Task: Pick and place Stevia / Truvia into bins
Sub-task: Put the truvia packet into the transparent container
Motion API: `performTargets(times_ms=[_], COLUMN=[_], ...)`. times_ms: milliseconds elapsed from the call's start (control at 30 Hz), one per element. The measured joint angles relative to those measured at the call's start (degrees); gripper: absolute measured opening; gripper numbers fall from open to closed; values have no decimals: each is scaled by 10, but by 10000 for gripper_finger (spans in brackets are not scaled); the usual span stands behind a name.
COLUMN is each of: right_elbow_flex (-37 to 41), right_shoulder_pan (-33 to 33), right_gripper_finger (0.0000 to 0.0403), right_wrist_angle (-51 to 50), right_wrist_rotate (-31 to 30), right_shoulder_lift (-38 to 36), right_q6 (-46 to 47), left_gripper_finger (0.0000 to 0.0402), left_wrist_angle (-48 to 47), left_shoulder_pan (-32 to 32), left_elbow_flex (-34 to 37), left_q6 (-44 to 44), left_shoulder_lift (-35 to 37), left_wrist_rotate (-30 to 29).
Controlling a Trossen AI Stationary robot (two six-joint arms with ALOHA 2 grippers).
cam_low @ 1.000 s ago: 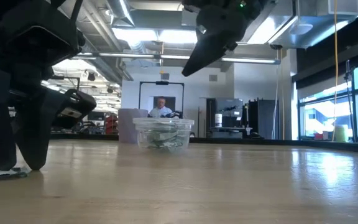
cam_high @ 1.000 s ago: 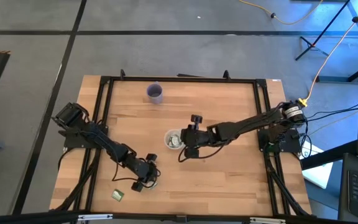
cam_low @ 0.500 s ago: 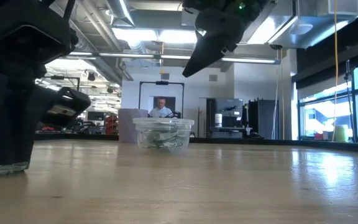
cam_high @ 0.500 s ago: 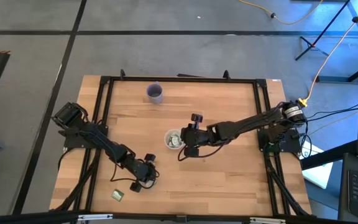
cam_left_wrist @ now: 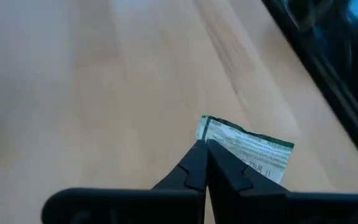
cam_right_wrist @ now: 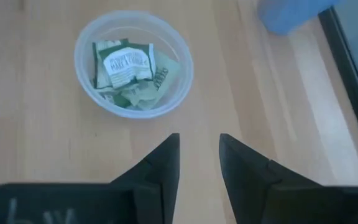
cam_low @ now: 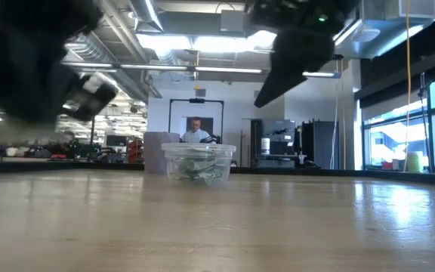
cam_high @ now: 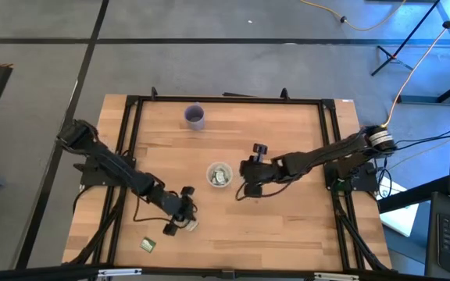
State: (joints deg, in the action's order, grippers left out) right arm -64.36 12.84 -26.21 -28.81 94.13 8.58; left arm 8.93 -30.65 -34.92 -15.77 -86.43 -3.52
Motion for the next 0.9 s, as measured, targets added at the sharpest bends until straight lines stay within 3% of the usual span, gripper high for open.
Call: performTargets(times_ms=[267, 367, 500, 600, 900], right_elbow_flex=[172, 215, 244, 245, 246], right_shoulder_pan=[0, -1, -5, -9, -10], right_gripper_finger=[116, 116, 116, 116, 116], right_wrist_angle=[212, 284, 320, 318, 309], right_wrist_rotate=[30, 30, 30, 30, 30], right_shoulder_lift=[-143, -175, -194, -194, -190], right_q6=[-14, -31, -43, -43, -12], left_gripper_finger=[2, 2, 1, 2, 2], left_wrist_angle=[4, 11, 4, -21, -61], left_shoulder_pan=[83, 137, 194, 219, 255], left_elbow_flex=[-1, -7, -45, -88, -132], left_q6=[7, 13, 58, 82, 84], left_shoulder_lift=[80, 78, 48, 13, -73], left_wrist_rotate=[-194, -196, -151, -114, -117])
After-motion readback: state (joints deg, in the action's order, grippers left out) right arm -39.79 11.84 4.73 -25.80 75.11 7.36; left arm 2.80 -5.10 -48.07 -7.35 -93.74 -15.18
